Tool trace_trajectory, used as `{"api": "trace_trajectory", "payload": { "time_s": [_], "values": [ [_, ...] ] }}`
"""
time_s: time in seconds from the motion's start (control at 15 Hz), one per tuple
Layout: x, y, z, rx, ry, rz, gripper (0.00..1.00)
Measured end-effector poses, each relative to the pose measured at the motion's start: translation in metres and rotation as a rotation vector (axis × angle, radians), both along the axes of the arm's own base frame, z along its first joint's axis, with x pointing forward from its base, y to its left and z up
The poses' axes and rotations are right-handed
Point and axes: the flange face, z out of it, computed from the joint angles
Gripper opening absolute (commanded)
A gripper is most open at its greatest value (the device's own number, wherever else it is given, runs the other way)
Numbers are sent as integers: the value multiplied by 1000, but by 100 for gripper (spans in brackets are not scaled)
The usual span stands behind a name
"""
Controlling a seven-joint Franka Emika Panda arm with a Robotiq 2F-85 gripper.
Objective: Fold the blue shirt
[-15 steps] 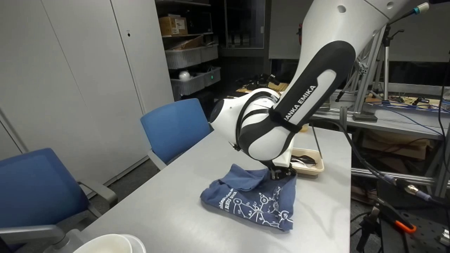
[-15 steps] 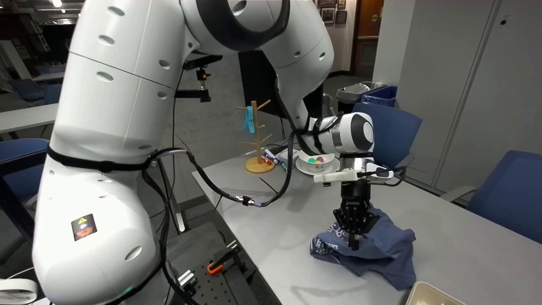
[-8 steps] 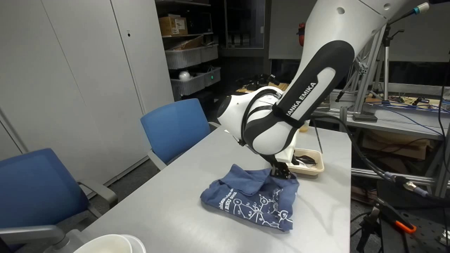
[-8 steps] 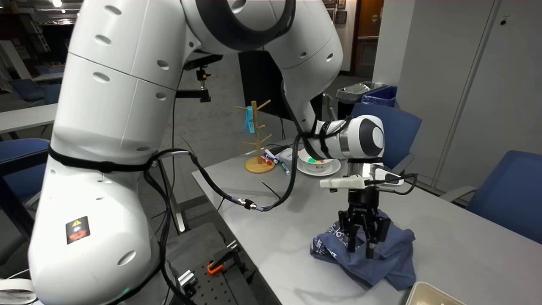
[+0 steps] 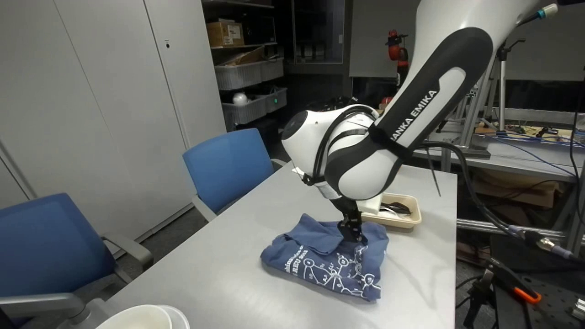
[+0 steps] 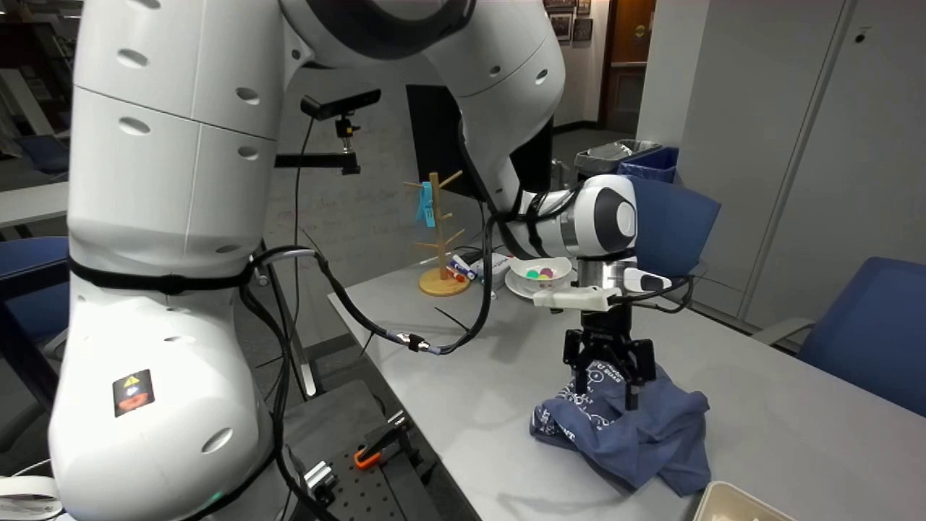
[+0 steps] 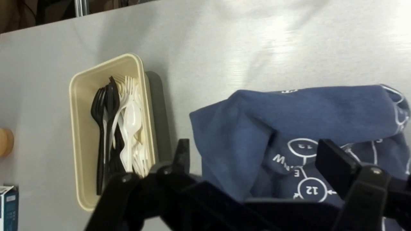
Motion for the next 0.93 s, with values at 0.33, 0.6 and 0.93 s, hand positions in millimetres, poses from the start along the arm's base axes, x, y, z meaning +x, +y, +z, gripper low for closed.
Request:
{"api": "trace_trajectory", "payload": {
  "time_s": [0.33, 0.6, 0.93],
  "values": [
    [-10, 33, -17, 135, -9, 119, 100],
    [-4, 27, -38, 224, -33, 170, 100],
    [-3, -2, -61, 309, 6, 143, 100]
  ]
}}
